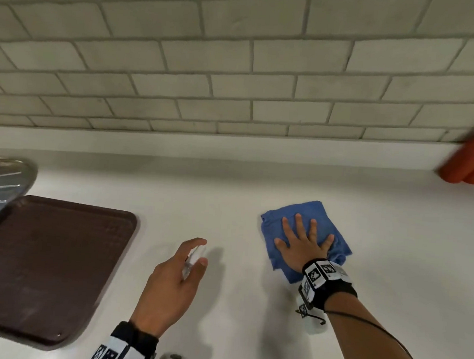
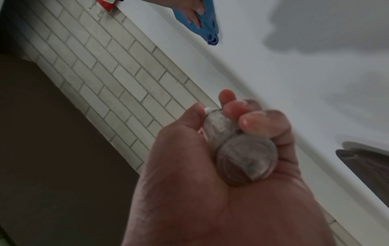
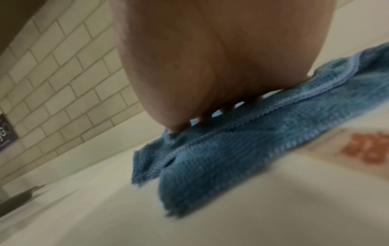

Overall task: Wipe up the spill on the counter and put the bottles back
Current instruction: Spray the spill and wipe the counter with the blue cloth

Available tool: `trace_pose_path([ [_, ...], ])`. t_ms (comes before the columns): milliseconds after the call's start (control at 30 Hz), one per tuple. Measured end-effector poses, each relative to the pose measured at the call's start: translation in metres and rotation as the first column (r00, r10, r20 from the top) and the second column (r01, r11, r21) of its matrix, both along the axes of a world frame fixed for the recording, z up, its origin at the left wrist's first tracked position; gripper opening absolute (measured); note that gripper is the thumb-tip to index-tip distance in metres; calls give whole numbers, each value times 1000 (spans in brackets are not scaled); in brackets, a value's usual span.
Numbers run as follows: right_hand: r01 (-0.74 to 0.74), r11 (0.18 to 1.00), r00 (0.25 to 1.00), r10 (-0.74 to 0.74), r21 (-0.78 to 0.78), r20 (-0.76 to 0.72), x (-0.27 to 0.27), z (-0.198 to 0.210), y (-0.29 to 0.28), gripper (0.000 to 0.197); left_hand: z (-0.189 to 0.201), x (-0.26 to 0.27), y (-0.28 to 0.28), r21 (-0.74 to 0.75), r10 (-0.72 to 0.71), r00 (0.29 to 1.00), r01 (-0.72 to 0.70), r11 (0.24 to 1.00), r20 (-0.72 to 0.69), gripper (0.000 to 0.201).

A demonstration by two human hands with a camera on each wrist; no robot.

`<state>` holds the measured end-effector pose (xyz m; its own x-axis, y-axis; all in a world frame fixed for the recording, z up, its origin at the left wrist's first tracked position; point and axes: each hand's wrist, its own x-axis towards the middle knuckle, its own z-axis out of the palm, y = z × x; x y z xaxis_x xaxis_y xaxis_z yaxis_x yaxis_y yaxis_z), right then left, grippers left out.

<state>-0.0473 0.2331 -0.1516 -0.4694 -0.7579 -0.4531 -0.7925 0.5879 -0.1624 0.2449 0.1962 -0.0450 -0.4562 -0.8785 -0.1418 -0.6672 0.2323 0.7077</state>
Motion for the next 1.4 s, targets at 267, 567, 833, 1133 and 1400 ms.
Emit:
trace_pose_path([
  [267,-67,998,998,67,-7,1,9,-1,-51,64,-1,15,-23,-12,60,998,-60,998,-27,30],
  [567,-328,934,944,320,-140,-79,122,-10,-85,62,-10,66,-71,6,113,991,-113,994,-76,32],
  [833,-523,836,853,514,-169,-96,191,-18,-134,68,-14,99,-122,1,96,993,-96,995,-66,29],
  [1133,-214,973,976,217,-86,29,129,1,-216,68,-26,103,-144,13,70,990,-69,998,-121,32],
  [1400,76,996,997,-76,-49,6,61,4,-177,69,-28,99,-154,19,22,988,-19,1000,-155,31],
])
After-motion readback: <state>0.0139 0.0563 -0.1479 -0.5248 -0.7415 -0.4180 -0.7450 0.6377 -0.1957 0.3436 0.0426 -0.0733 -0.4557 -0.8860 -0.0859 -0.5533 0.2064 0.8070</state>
